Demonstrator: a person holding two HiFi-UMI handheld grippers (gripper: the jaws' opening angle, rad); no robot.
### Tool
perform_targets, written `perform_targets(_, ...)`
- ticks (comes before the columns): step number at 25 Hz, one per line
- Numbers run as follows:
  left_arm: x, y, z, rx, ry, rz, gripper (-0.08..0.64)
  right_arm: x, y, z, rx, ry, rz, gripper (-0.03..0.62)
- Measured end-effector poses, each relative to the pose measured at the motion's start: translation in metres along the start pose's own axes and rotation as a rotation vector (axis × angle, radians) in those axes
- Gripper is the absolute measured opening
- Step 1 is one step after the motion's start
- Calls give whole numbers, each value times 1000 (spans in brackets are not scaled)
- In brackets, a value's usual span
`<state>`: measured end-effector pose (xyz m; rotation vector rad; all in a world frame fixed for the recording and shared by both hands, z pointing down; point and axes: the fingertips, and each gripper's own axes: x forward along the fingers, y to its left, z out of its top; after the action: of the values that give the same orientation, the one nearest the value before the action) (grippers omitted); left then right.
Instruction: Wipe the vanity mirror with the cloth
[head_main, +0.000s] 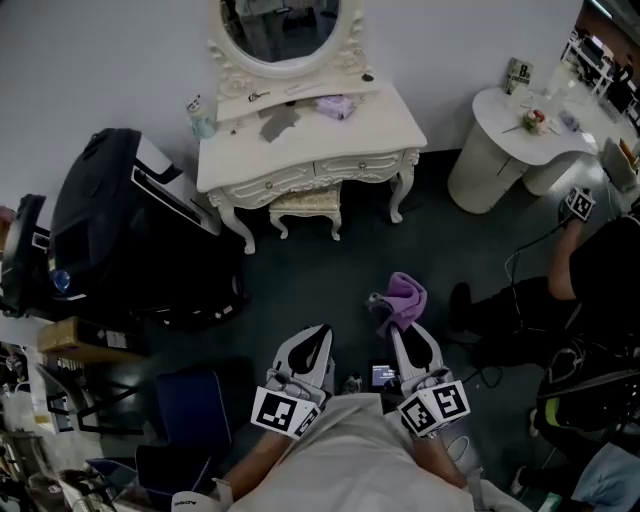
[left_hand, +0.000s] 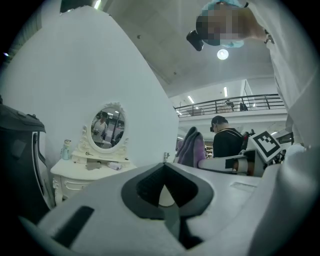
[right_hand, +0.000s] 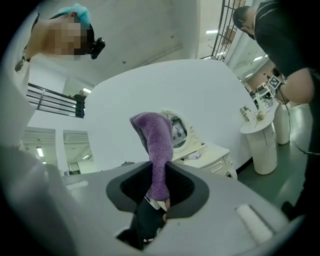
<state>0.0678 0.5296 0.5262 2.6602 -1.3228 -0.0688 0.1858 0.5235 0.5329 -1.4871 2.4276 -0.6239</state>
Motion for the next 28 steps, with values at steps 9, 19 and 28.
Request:
perform_targets(9,64,81,25,-25,-58,-43,-2,94,-3,10,-61,56,-4,87)
perform_targets(19,113,189,53,-14,-93,-62,-2,206,10,19,-73,44,-28,87)
perform_targets(28,127,235,53,-35,-75,-13,-2,261,10,15,-58,62,-6,87)
